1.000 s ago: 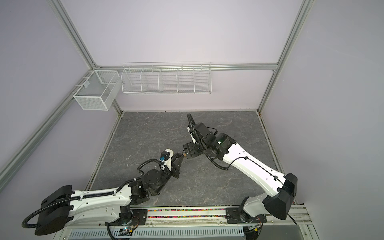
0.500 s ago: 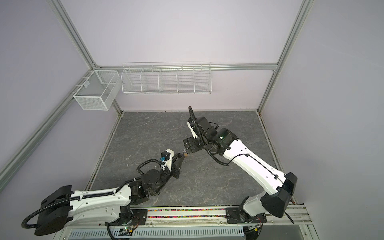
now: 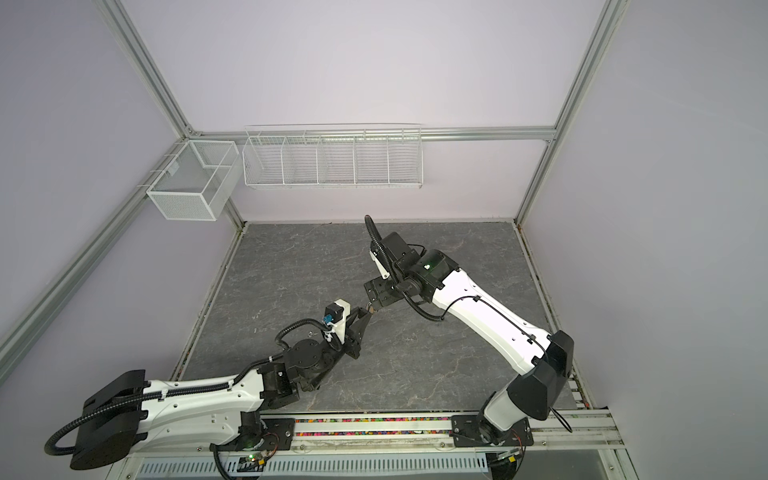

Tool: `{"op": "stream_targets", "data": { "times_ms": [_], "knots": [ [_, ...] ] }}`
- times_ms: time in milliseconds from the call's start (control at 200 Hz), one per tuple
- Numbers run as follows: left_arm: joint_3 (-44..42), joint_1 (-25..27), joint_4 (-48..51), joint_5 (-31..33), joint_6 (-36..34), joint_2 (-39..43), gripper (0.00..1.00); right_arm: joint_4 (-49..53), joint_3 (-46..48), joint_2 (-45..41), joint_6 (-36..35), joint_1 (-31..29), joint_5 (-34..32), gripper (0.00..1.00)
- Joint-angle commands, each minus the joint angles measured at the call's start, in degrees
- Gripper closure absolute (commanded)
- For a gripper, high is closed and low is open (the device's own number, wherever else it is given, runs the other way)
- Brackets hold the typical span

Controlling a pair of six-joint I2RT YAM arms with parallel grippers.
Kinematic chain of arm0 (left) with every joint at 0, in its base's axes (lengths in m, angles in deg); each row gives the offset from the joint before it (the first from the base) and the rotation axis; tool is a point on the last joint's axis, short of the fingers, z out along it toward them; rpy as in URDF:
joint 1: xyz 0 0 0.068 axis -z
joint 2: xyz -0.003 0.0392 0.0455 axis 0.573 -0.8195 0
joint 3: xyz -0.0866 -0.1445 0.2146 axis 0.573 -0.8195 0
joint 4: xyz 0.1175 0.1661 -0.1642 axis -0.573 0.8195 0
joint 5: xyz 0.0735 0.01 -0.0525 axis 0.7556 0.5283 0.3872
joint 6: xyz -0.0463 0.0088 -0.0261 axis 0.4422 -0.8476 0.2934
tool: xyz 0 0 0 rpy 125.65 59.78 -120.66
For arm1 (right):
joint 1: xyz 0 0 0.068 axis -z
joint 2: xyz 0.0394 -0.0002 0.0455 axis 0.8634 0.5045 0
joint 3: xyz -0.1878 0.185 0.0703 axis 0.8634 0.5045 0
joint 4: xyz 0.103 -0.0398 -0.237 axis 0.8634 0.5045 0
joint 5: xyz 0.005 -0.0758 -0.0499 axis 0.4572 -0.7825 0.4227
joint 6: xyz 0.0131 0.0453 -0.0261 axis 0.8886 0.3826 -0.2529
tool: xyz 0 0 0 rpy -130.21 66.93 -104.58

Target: Unlock with the key

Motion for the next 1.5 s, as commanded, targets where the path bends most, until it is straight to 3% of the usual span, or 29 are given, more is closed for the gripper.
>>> {"op": "stream_targets", "data": {
  "times_ms": [0, 225, 470, 715, 865, 1019, 1229, 1494],
  "knots": [
    [1.86, -0.23, -3.2, 0.94, -0.92, 0.08, 1.0, 3.3, 0.05, -2.05, -1.43, 0.23, -0.91, 0.12],
    [1.86, -0.23, -3.22, 1.5, -0.71, 0.29, 1.0, 2.99, 1.21, -3.72, -1.39, 0.35, 0.48, 0.11],
    [2.85, -1.62, 1.54, 3.61, 0.93, 1.38, 1.0, 2.95, 2.39, -6.37, -0.13, 1.13, -3.52, 0.11],
    [9.14, -17.12, 19.98, -8.19, 13.95, 0.56, 1.0, -7.4, 15.59, -11.32, 5.85, 6.34, -2.31, 0.11],
    [18.05, -26.36, 31.96, -18.06, 19.14, -7.78, 1.0, -13.63, 22.5, -11.91, 8.77, 6.97, -0.69, 0.11],
    [28.69, -30.32, 42.43, -22.82, 23.66, -20.11, 1.0, -16.16, 26.12, -10.66, 11.28, 7.38, -0.89, 0.11],
    [44.95, -33.07, 60.64, -25.38, 28.67, -37.36, 1.0, -17.52, 28.99, -10.02, 12.25, 7.68, -0.45, 0.11],
    [50.13, -34.77, 66.43, -24.5, 31.7, -46.79, 1.0, -18.06, 29.87, -10.36, 12.28, 7.99, -0.84, 0.11]
  ]
}}
